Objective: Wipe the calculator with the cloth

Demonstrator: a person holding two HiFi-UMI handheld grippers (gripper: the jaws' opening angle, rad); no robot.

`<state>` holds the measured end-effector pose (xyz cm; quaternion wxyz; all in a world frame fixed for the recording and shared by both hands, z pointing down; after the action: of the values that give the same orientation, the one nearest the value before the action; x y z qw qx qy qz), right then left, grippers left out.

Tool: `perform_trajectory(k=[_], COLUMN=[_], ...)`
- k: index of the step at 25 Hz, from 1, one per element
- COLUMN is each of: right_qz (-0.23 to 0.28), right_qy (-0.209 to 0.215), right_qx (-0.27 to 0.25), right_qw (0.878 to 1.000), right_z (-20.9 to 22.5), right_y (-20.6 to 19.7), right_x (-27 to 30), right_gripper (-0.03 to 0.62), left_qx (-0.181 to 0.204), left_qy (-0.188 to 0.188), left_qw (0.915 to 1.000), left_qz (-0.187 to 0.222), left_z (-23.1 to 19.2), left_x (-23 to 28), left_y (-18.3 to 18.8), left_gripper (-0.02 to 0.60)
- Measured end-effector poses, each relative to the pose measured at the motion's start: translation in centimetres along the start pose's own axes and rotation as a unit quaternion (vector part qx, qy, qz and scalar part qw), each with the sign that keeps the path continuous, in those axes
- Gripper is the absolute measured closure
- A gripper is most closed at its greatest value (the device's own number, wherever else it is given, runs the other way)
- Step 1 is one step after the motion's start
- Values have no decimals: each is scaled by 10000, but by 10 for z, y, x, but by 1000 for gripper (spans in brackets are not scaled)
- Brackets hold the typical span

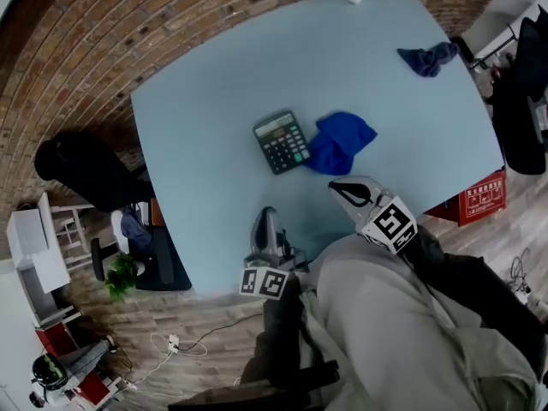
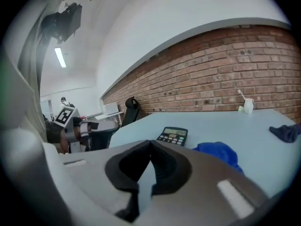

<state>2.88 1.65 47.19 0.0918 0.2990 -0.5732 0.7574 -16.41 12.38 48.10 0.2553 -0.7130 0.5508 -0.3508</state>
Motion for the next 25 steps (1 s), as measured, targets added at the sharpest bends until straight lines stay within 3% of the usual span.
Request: perform_trajectory(k=[3,16,25], right_qz=[-161,-412,-598], right_qy=[183,120,292], right_qx=[-28,97,-112], right_qw=[9997,9990,9977], right_z=[-6,-4,-13], right_y=[-7,-20,-21], right_x=[-4,2,10], right_gripper=[592,592,592], left_qx=[-91,-441,-687], left_qy=[-89,-102,-73], left_qw=[9999,9987,9973], left_qz=[-48,-252,-246], left_z=[3,-8,-14], left_x=[5,10,7], left_y=[-4,-15,-19], left_gripper=[578,578,578])
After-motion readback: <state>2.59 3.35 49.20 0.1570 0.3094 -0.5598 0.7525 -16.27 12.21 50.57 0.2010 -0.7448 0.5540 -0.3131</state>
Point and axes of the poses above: the fingertips, and each gripper's own axes: x forward along the fingers, z to its right, y out of its top, the point moved 6 cm from there along -x, backward along the fingers, and after that the axes turned 13 degrees about -z, right-handed, at the moved point
